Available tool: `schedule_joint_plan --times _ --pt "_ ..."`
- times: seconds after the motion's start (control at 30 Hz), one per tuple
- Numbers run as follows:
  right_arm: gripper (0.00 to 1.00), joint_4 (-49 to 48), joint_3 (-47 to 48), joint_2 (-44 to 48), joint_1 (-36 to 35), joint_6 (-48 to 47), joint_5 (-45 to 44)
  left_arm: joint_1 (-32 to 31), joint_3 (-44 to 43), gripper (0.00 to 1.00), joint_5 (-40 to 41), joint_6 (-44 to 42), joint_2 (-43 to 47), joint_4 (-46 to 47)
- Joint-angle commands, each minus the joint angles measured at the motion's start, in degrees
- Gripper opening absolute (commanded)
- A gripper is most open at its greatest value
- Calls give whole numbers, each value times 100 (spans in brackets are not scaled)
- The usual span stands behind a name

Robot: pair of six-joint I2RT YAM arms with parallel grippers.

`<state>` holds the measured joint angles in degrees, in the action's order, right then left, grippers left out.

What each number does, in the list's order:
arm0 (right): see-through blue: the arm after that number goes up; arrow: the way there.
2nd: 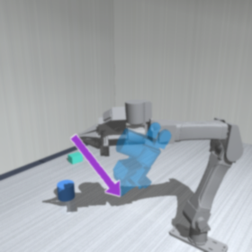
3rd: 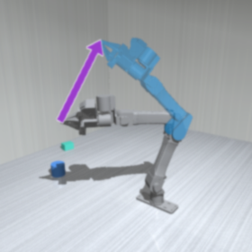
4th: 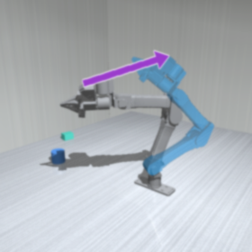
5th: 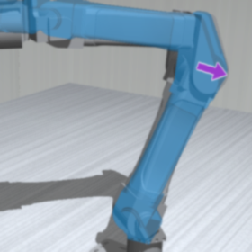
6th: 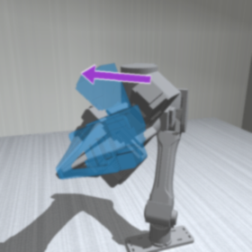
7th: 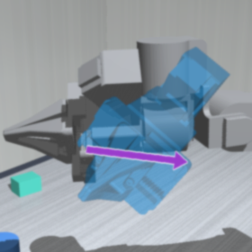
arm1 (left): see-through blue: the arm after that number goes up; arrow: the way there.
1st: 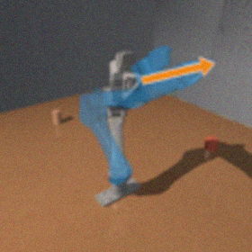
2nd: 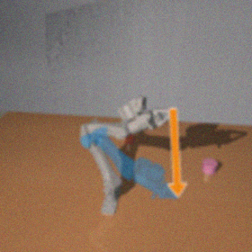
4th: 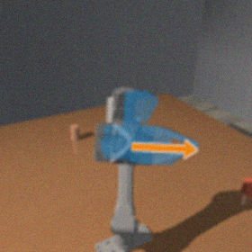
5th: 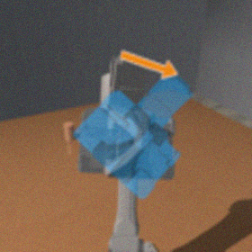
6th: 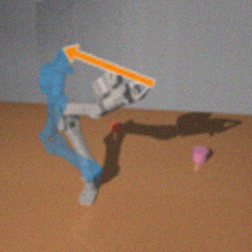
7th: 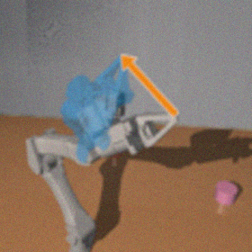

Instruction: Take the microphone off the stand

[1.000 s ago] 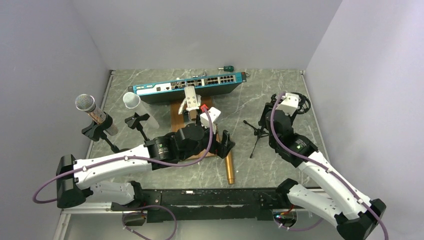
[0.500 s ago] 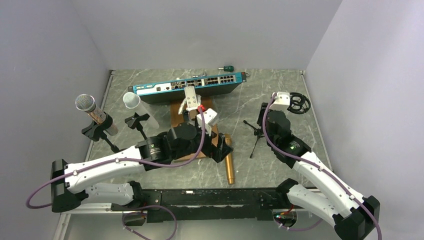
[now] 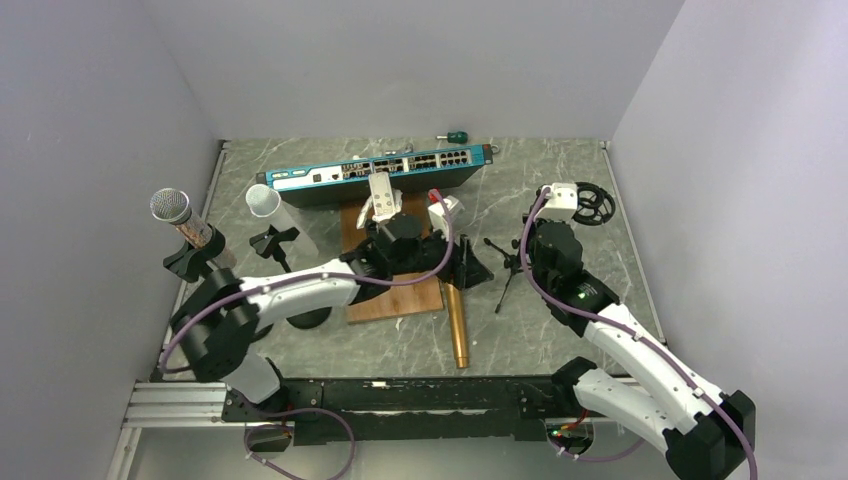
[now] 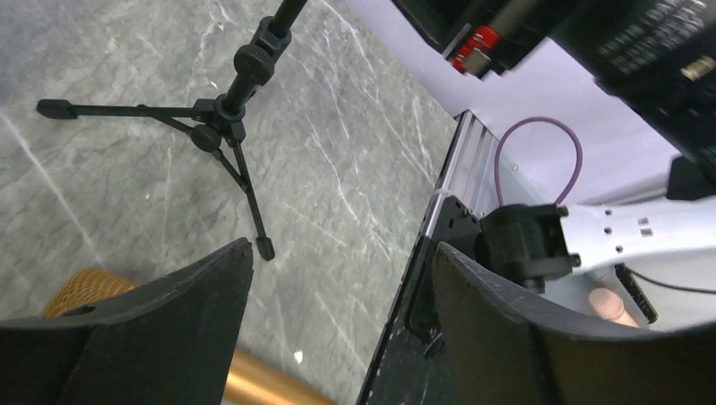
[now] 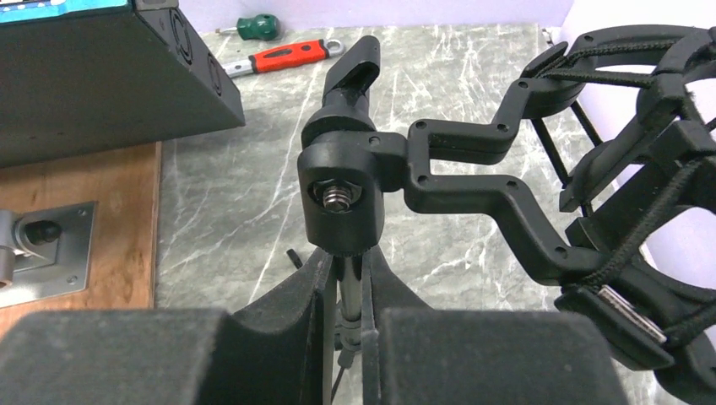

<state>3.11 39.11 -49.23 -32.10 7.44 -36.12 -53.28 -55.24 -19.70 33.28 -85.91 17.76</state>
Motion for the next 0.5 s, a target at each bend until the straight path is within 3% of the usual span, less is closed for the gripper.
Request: schedule_joint_plan --times 0.0,0.17,0.33,0.47 --pt "0 -541 -88 6 63 -232 214 9 -333 73 210 148 -555 1390" --pt "0 -560 -124 -16 129 -288 342 239 -874 61 286 929 -1593 1766" --pt "0 -579 -225 81 143 -256 509 283 -1069 70 518 1849 -2157 2390" --pt "0 -531 -225 139 139 -244 589 278 -1142 66 949 2306 -2501 2626"
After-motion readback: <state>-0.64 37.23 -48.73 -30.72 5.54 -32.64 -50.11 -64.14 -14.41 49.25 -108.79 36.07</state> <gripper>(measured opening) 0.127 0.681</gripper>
